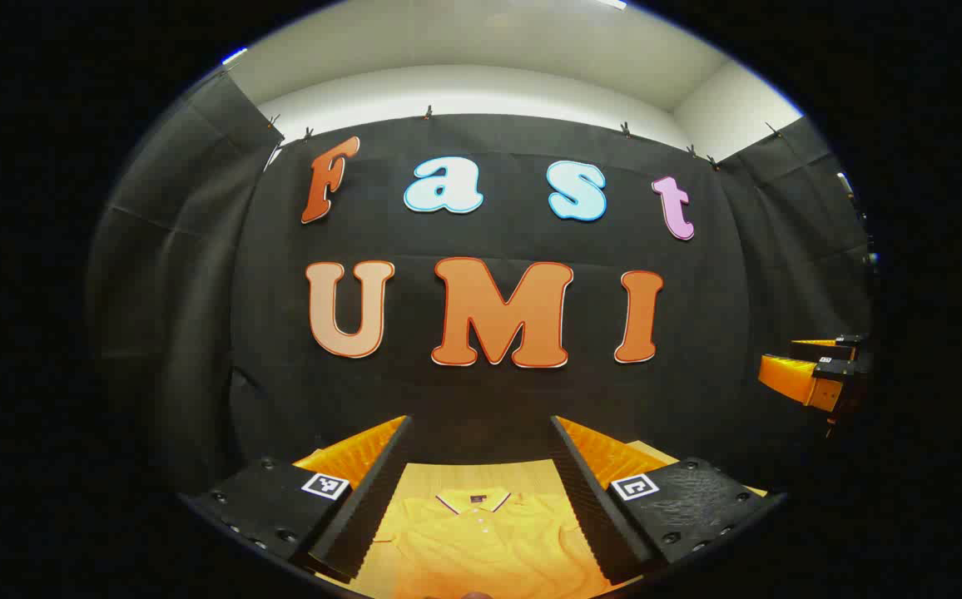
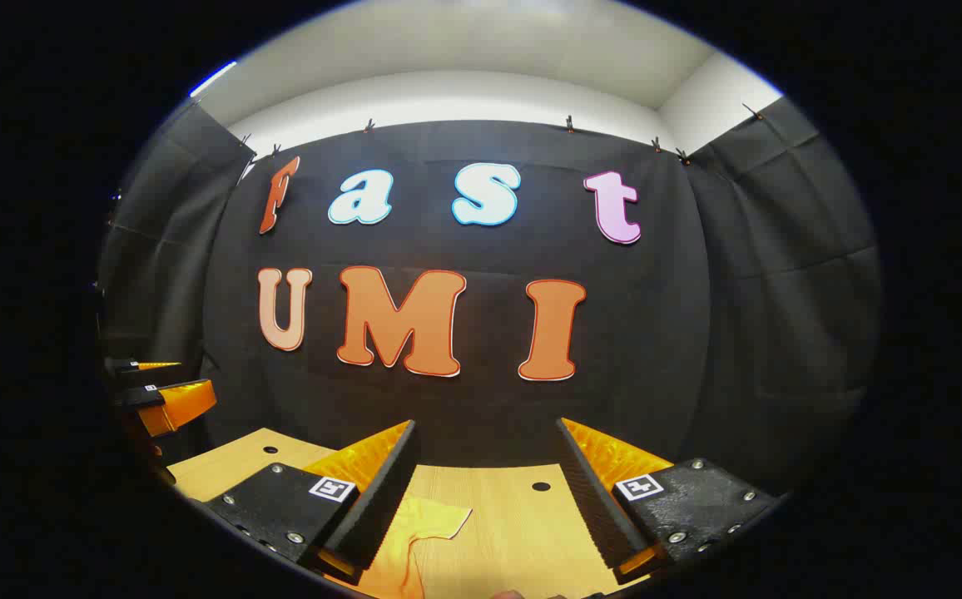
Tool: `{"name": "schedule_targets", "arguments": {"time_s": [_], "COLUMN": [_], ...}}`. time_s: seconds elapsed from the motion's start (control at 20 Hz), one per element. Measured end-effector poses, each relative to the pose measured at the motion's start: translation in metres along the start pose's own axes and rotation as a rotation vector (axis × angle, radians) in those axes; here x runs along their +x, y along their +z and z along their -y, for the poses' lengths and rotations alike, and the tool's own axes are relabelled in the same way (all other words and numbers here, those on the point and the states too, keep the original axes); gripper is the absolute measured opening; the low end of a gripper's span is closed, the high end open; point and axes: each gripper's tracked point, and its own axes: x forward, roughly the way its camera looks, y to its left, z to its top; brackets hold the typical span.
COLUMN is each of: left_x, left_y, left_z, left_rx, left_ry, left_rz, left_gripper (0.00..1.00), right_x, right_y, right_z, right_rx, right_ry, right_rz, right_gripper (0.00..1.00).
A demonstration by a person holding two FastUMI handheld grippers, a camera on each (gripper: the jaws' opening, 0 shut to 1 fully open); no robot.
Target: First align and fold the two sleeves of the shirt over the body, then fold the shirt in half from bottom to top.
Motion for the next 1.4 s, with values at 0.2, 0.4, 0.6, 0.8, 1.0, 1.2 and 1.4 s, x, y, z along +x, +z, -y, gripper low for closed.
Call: {"name": "schedule_targets", "arguments": {"time_s": [0.2,0.4,0.6,0.8,1.0,1.2,1.4], "left_x": [-0.002,-0.014,-0.010,-0.005,-0.005,-0.010,-0.015], "left_y": [-0.002,-0.031,-0.036,-0.026,-0.034,-0.032,-0.035], "left_z": [-0.015,-0.013,-0.018,-0.029,-0.038,-0.045,-0.055], "left_rx": [0.039,0.012,0.029,0.046,0.028,0.029,0.055], "left_ry": [-0.025,0.001,0.049,0.125,0.165,0.215,0.297], "left_rz": [0.003,-0.041,-0.070,-0.040,-0.050,-0.033,-0.041], "left_gripper": [0.98,0.98,0.98,0.99,0.99,0.99,0.99], "right_x": [0.002,0.014,0.029,0.041,0.061,0.088,0.118], "right_y": [-0.003,-0.019,-0.024,-0.037,-0.070,-0.104,-0.143], "right_z": [-0.042,-0.077,-0.089,-0.105,-0.097,-0.076,-0.067], "right_rx": [-0.003,-0.004,-0.039,0.023,0.006,-0.002,-0.003], "right_ry": [0.026,0.135,0.185,0.245,0.237,0.212,0.238], "right_rz": [-0.012,-0.036,-0.022,-0.040,-0.122,-0.201,-0.301], "right_gripper": [0.98,0.98,1.00,0.98,0.98,0.98,0.98]}}
